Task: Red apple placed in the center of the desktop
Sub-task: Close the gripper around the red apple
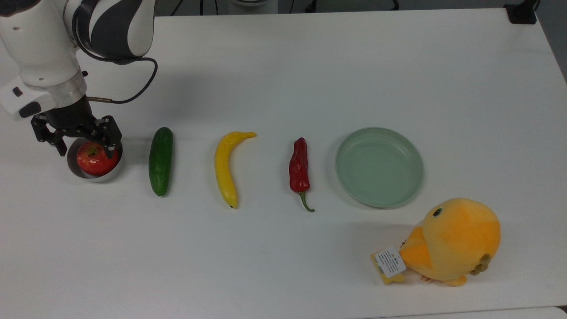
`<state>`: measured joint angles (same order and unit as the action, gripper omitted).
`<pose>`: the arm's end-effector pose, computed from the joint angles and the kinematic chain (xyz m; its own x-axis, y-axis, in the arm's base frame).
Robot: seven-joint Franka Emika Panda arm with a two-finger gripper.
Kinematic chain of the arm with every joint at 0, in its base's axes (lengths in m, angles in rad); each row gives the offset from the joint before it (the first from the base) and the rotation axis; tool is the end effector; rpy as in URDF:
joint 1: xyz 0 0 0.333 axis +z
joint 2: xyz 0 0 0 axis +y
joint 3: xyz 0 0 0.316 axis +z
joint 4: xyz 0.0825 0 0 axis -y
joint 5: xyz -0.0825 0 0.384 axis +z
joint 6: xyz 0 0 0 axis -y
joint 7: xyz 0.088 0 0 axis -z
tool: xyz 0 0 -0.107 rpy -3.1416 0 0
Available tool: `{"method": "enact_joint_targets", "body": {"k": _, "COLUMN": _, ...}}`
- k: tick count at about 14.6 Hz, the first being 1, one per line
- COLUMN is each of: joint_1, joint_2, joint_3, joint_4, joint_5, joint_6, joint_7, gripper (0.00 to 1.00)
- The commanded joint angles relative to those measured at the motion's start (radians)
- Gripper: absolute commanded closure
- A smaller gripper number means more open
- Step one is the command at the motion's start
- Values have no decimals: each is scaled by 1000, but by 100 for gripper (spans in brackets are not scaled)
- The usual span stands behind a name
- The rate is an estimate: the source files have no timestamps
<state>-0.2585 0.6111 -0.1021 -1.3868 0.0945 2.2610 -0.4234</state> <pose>0.7039 -0.2451 0.3818 0.9668 0.0479 0.2510 0.0279 -0.9962 0.0829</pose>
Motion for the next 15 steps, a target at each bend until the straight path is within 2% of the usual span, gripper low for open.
{"method": "enact_joint_targets", "body": {"k": 1, "joint_1": 8, "joint_2": -10, "joint_3": -5, "joint_4": -52, "joint_5": 11, "joint_6": 22, "joint_7": -24, "gripper": 0}}
{"method": "enact_joint_targets", "body": {"k": 7, "joint_1": 10, "joint_2": 4, "joint_3": -4, "joint_4": -58, "joint_5": -39, "joint_6": 22, "joint_7": -23, "gripper": 1}}
{"method": "enact_joint_targets", "body": {"k": 11, "joint_1": 10, "joint_2": 4, "joint_3": -4, "joint_4": -67, "joint_5": -61, "joint_6": 22, "joint_7": -26, "gripper": 12}}
{"method": "enact_joint_targets", "body": {"k": 13, "joint_1": 10, "joint_2": 2, "joint_3": -2, "joint_4": -69, "joint_5": -67, "joint_6": 22, "joint_7": -28, "gripper": 29}}
{"method": "enact_joint_targets", "body": {"k": 15, "joint_1": 10, "joint_2": 2, "joint_3": -2, "joint_4": -69, "joint_5": -65, "joint_6": 19, "joint_7": -28, "gripper": 54}}
